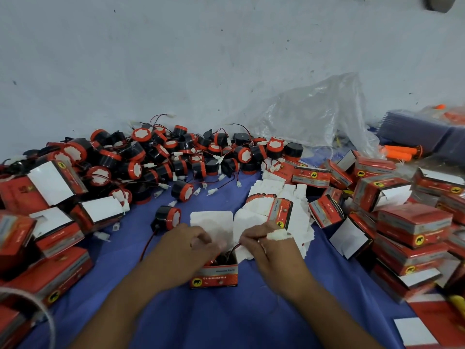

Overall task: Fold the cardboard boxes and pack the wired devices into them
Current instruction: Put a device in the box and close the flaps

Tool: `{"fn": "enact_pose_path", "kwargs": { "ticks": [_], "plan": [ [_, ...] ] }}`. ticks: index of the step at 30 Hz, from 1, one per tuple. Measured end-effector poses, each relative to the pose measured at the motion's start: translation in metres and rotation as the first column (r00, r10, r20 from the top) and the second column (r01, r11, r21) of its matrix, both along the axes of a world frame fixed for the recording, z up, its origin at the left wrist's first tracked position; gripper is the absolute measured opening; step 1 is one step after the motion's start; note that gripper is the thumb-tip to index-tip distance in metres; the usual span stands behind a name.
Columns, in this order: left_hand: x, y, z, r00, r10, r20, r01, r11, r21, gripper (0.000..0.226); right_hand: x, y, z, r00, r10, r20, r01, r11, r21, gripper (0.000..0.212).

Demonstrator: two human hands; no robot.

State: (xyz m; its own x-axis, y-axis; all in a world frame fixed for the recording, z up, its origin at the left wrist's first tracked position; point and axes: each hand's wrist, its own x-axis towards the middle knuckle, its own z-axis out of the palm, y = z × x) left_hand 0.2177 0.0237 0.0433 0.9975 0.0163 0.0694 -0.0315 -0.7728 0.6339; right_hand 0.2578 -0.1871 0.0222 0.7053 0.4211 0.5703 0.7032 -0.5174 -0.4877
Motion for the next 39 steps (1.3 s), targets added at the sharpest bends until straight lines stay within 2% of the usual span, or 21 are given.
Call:
{"fn": "enact_pose_path", "kwargs": {
  "ticks": [2, 3, 6, 10, 15, 18, 20, 22, 25, 26, 28, 31, 32, 35, 37, 39],
  "plan": [
    [-0.001, 0.002, 0.003, 0.983, -0.181, 0.002, 0.181, 0.983, -0.008, 0.021, 0.0, -0.003, 0.007, 0.964, 0.1, 0.246, -0.06, 0.984, -0.166, 0.01],
    [-0.002, 0.001, 0.004, 0.969, -0.246, 0.014, 0.246, 0.969, -0.002, 0.02, -0.001, -0.005, 0.009, 0.946, 0.165, 0.279, -0.095, 0.964, -0.248, 0.011],
    [-0.005, -0.006, 0.002, 0.971, -0.237, -0.027, 0.237, 0.972, 0.008, 0.02, 0.0, -0.007, 0.012, 0.957, 0.232, 0.177, -0.14, 0.897, -0.419, 0.023],
    [-0.007, -0.005, 0.003, 0.981, -0.152, -0.117, 0.157, 0.987, 0.039, 0.013, 0.0, -0.01, 0.014, 0.972, 0.233, 0.037, -0.192, 0.873, -0.449, 0.03],
    [-0.007, 0.004, 0.006, 0.98, -0.098, -0.171, 0.102, 0.995, 0.015, 0.027, -0.005, -0.012, 0.017, 0.961, 0.277, -0.002, -0.248, 0.856, -0.453, 0.036],
    [-0.009, 0.007, 0.008, 0.974, -0.057, -0.219, 0.063, 0.998, 0.022, 0.039, -0.005, -0.011, 0.023, 0.954, 0.295, 0.06, -0.228, 0.837, -0.497, 0.038],
    [-0.009, 0.007, 0.008, 0.976, -0.051, -0.211, 0.057, 0.998, 0.024, 0.039, -0.006, -0.01, 0.026, 0.943, 0.315, 0.109, -0.211, 0.819, -0.534, 0.037],
    [-0.009, 0.003, 0.008, 0.979, -0.06, -0.196, 0.066, 0.998, 0.02, 0.033, -0.01, -0.004, 0.023, 0.936, 0.345, 0.076, -0.252, 0.804, -0.539, 0.037],
    [-0.009, -0.004, 0.003, 0.981, -0.109, -0.161, 0.109, 0.994, -0.006, 0.028, -0.017, 0.006, 0.008, 0.97, 0.231, -0.082, -0.241, 0.84, -0.486, 0.046],
    [-0.01, -0.005, 0.002, 0.983, -0.102, -0.15, 0.103, 0.995, -0.003, 0.029, -0.017, 0.009, 0.007, 0.973, 0.175, -0.149, -0.224, 0.868, -0.444, 0.038],
    [-0.011, -0.006, 0.001, 0.988, -0.083, -0.128, 0.087, 0.996, 0.028, 0.029, -0.019, 0.012, 0.009, 0.951, 0.168, -0.259, -0.236, 0.937, -0.257, 0.018],
    [-0.008, -0.006, 0.002, 0.989, -0.072, -0.129, 0.078, 0.996, 0.047, 0.029, -0.021, 0.011, 0.016, 0.949, 0.17, -0.265, -0.168, 0.985, 0.033, 0.039],
    [-0.008, -0.006, 0.002, 0.987, -0.06, -0.152, 0.068, 0.996, 0.049, 0.032, -0.021, 0.011, 0.019, 0.947, 0.173, -0.271, -0.148, 0.983, 0.11, 0.038],
    [-0.006, -0.007, 0.003, 0.982, -0.019, -0.189, 0.036, 0.995, 0.088, 0.043, -0.016, 0.006, 0.02, 0.941, 0.157, -0.3, -0.062, 0.951, 0.303, 0.011],
    [-0.006, -0.008, 0.003, 0.983, 0.029, -0.183, -0.006, 0.992, 0.124, 0.041, -0.013, 0.003, 0.018, 0.929, 0.151, -0.337, -0.005, 0.917, 0.399, 0.018],
    [-0.007, -0.009, 0.001, 0.984, 0.064, -0.166, -0.042, 0.99, 0.136, 0.04, -0.013, 0.003, 0.015, 0.95, 0.107, -0.294, 0.024, 0.912, 0.409, 0.021]
  ]
}}
